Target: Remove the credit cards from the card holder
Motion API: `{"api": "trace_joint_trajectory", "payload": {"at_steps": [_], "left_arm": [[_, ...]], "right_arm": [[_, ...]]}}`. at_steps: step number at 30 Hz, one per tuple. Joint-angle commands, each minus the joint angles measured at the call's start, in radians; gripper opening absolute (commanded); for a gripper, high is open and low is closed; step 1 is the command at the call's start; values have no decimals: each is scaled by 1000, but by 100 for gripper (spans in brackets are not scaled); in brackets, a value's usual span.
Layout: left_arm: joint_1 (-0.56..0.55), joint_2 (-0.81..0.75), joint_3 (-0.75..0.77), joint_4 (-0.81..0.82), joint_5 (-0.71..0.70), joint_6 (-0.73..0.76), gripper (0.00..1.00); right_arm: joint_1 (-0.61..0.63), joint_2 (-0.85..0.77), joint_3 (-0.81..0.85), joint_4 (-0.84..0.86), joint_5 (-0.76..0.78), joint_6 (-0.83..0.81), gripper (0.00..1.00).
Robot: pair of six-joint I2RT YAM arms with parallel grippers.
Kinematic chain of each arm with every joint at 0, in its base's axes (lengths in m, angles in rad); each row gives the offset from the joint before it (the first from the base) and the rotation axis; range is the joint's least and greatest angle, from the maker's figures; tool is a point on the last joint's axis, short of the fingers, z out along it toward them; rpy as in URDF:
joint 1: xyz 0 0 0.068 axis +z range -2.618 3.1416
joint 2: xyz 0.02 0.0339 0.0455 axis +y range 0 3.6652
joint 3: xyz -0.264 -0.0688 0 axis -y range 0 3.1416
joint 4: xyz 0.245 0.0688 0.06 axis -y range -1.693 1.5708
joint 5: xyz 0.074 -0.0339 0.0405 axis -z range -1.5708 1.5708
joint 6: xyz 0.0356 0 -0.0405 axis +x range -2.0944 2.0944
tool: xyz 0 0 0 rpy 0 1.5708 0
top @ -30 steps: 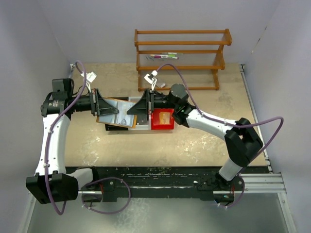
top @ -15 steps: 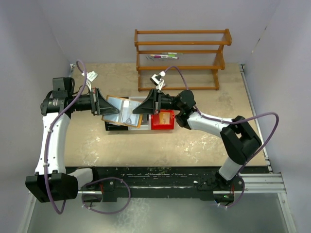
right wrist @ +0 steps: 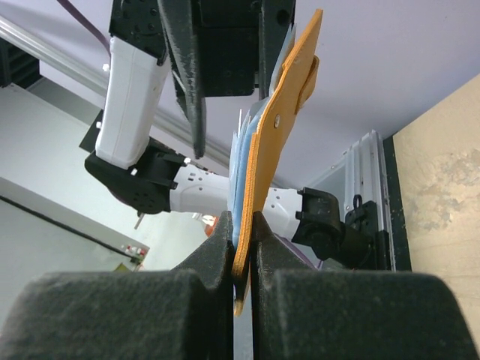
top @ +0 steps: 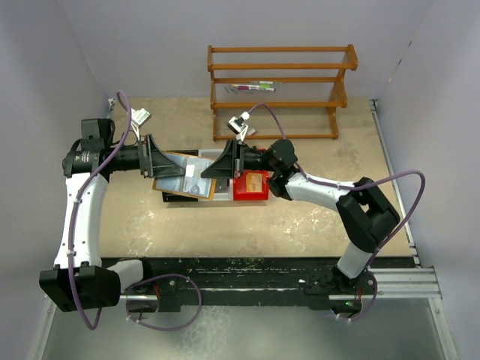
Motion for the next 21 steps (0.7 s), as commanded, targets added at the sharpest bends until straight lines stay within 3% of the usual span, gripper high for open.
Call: {"api": "trace_joint_trajectory", "payload": {"at_steps": [1,9,15,21], "left_arm": [[2,-2,19,40,62,-3,47],[2,-9,-7,85,47,-38,37],[2,-14,-9,89,30,-38,19],[2,-19,-18,91,16,-36,17]], "right_arm": [[26,-14,69,56,5,-23,0],[42,-1,102,6,11,-49,0],[55,-33,135,-255,80,-205,0],[56,-66,143,-381,120,-296,0]]}}
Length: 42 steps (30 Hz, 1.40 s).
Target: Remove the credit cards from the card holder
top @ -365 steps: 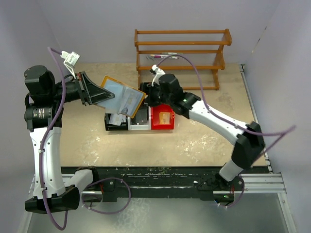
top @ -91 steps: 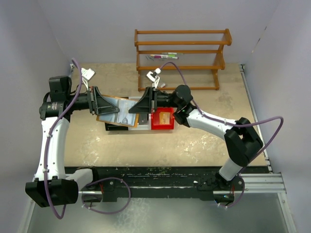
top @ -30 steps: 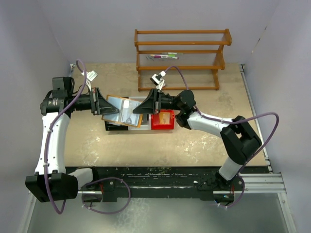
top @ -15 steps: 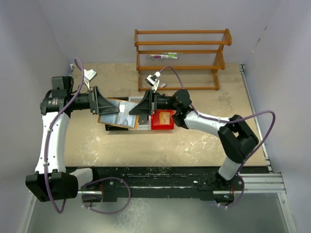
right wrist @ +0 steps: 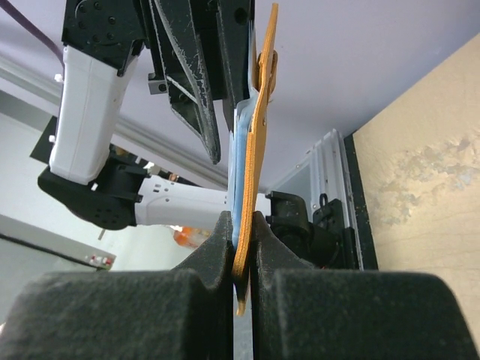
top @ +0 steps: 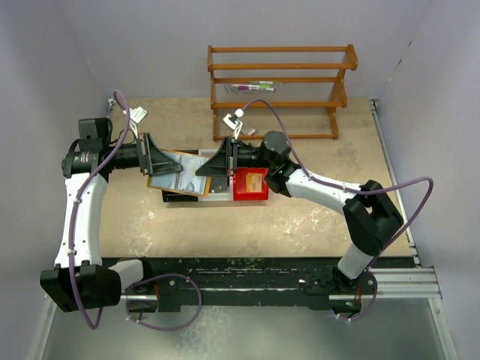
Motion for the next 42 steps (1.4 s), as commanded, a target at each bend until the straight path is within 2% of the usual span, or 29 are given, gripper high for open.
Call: {"api": "trace_joint_trajectory", "payload": {"at_steps": [1,7,10,14,17,23,27,31,33,37,40,42], "left_arm": [[-13,-21,-5,28,46,-2,17],[-13,-18,-8,34,46,-5,24],[-14,-21,-20,43,50,-11,25],[-14,-26,-25,43,38,-6,14],[-14,-27,-19,33,32,10,1],[-14,-15,21,-41,21,86,0],[-15,-11,27,-55,15,93,0],[-13,-12,36,-58,-26,88,0],[-13,-12,39,-58,-57,87,0],[-13,-7,40,-58,-106,88,0],[-13,-9,39,-56,-137,88,0],[-14,-9,41,-54,-154,89,0]], "right_arm": [[30,-54,61,-114,80,-116,0],[46,-60,88,-179,95,-165,0],[62,-44,108,-179,92,-157,0],[66,-31,124,-185,103,-126,0],[66,-39,126,-216,121,-133,0],[63,-64,104,-244,111,-172,5],[52,-56,65,-141,64,-129,12],[21,-38,-18,166,3,47,16],[10,-28,-36,263,-10,113,16],[9,-25,-32,263,-3,116,14],[9,-27,-33,260,-5,115,17],[9,-28,-36,266,-13,116,23]]}}
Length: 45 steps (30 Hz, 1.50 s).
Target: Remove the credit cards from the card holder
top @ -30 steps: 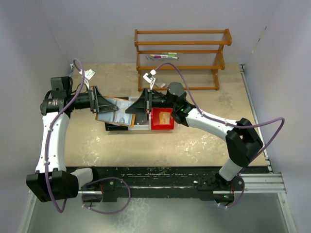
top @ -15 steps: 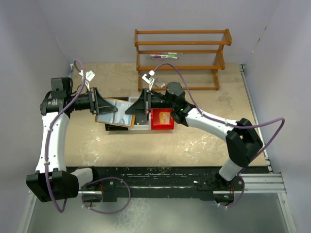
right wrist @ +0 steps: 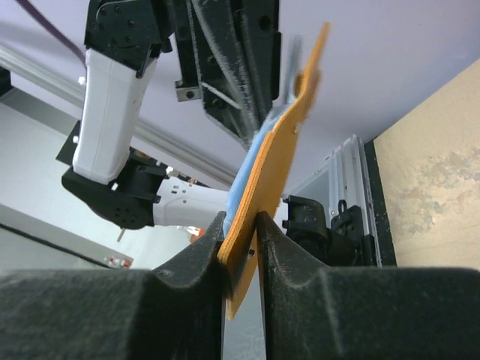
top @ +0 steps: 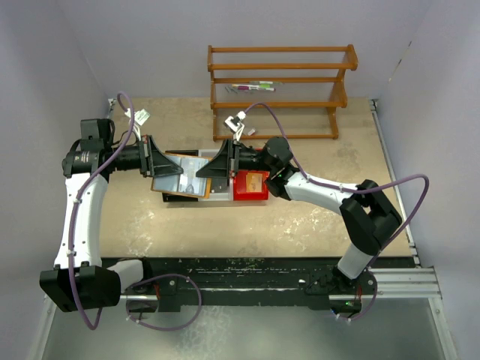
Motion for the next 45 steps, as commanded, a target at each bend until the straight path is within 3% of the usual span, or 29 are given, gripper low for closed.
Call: {"api": "trace_joint_trajectory", "payload": {"at_steps": [1,6,8,11,15,25,35,45], "left_arm": [[-4,-8,31,10,-69,18,0],[-4,-7,40,9,-68,12,0],[-5,-7,44,11,-68,8,0],[-5,-9,42,14,-56,1,0],[-5,-13,47,12,-58,4,0],[-3,-15,123,-38,-154,65,0],[-4,-17,115,-35,-190,69,0],[-3,2,113,-22,-194,38,0]], "right_arm": [[0,-27,9,150,-36,34,26],[0,-26,8,161,-47,38,29],[0,-26,6,157,-42,38,24],[-1,-23,4,138,-33,32,6],[-2,-27,-1,142,-35,32,1],[-25,-38,-57,218,-38,61,0],[-46,-7,-115,439,-33,187,0],[-74,-1,-133,348,-1,159,0]]}}
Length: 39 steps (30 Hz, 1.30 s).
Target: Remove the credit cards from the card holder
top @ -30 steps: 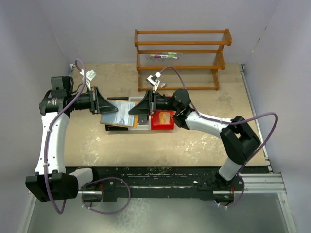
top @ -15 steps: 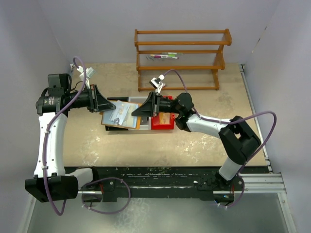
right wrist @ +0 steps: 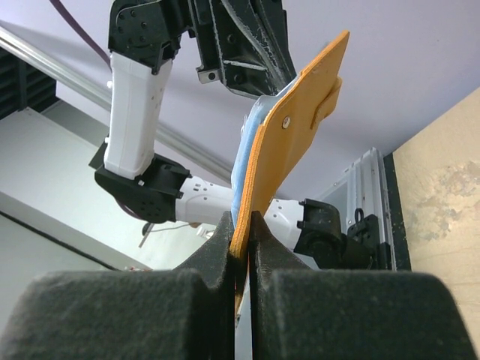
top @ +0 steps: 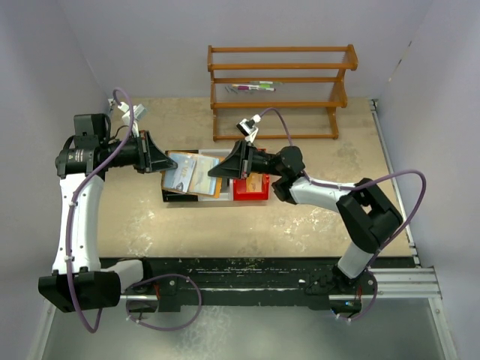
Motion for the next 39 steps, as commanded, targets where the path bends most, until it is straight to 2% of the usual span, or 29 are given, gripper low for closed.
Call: {"api": "trace_joint_trajectory", "payload": {"at_steps": [1,7,10,12,14,17,20,25,28,33,35,37,38,39], "left_arm": [[0,10,19,27,0,-11,0],[0,33,-42,106,11,-76,0],[-1,51,-93,186,-15,-115,0],[-1,91,-93,215,-61,-114,0],[-1,147,-84,249,-116,-99,0],[-2,225,-85,324,-163,-75,0],[-4,326,-52,351,-203,-5,0],[8,483,106,200,-228,142,0],[13,472,128,140,-225,253,0],[13,385,67,95,-259,381,1],[13,378,68,20,-242,473,12],[13,378,74,-75,-211,583,29],[13,375,75,-122,-195,647,42],[10,367,72,-150,-195,686,47]], "right_arm": [[-13,-9,-1,5,19,-24,0],[-16,16,17,-106,54,-22,0],[-17,73,25,-72,99,86,0],[-17,132,43,12,143,188,0],[-17,173,88,16,167,225,0],[-22,188,165,-112,188,141,0],[-49,208,245,-284,213,-24,0],[-121,210,279,-462,247,-226,0],[-151,174,272,-530,244,-331,0],[-190,146,241,-518,165,-344,0],[-196,126,212,-503,153,-341,0],[-197,106,188,-499,140,-343,0],[-198,96,171,-500,138,-346,0],[-197,83,158,-498,135,-349,0]]}}
